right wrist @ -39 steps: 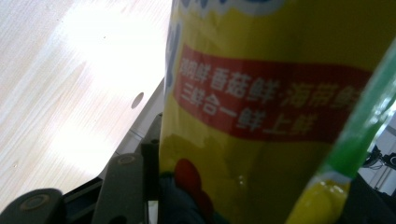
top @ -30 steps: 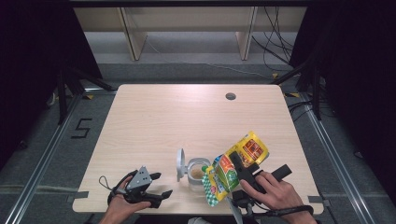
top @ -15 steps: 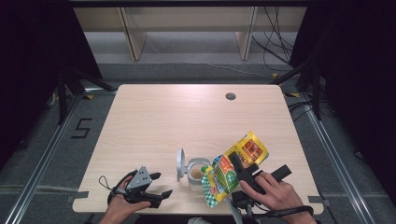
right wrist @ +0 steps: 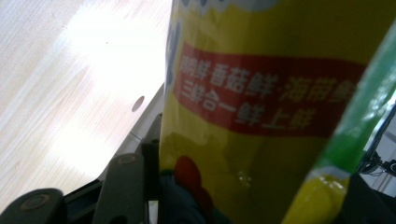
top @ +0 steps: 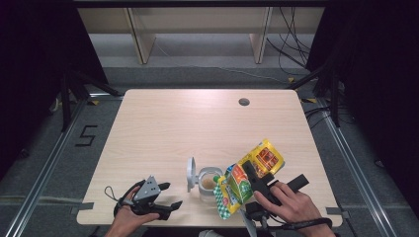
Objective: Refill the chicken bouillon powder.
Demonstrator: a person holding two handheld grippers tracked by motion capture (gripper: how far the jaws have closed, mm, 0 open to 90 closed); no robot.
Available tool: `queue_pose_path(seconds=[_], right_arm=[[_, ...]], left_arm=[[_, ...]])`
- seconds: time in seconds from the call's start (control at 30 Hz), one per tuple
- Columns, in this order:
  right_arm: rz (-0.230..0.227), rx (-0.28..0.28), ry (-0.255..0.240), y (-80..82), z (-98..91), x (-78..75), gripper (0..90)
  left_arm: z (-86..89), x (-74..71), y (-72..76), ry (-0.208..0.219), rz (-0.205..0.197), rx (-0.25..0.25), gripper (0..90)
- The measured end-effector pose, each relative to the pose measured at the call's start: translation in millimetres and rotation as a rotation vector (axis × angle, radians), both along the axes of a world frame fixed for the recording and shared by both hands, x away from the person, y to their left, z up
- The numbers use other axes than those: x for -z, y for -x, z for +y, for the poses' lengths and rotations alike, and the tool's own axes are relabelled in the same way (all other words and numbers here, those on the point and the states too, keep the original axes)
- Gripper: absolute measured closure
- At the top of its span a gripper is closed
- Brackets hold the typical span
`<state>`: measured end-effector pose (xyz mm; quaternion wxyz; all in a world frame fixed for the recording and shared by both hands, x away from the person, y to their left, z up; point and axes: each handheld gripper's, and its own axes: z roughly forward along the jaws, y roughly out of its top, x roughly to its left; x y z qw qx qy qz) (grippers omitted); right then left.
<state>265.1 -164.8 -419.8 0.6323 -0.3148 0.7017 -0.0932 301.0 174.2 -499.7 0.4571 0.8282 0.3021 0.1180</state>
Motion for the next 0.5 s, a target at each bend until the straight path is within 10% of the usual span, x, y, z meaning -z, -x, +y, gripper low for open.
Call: queue_pose_path(seconds=[0.5], right_arm=[[0.001,-0.002,0.005,0.4,0.1,-0.3,51.1]], left_arm=[[-0.6,0.1,0.7,0.015,0.003,-0.001,23.4]])
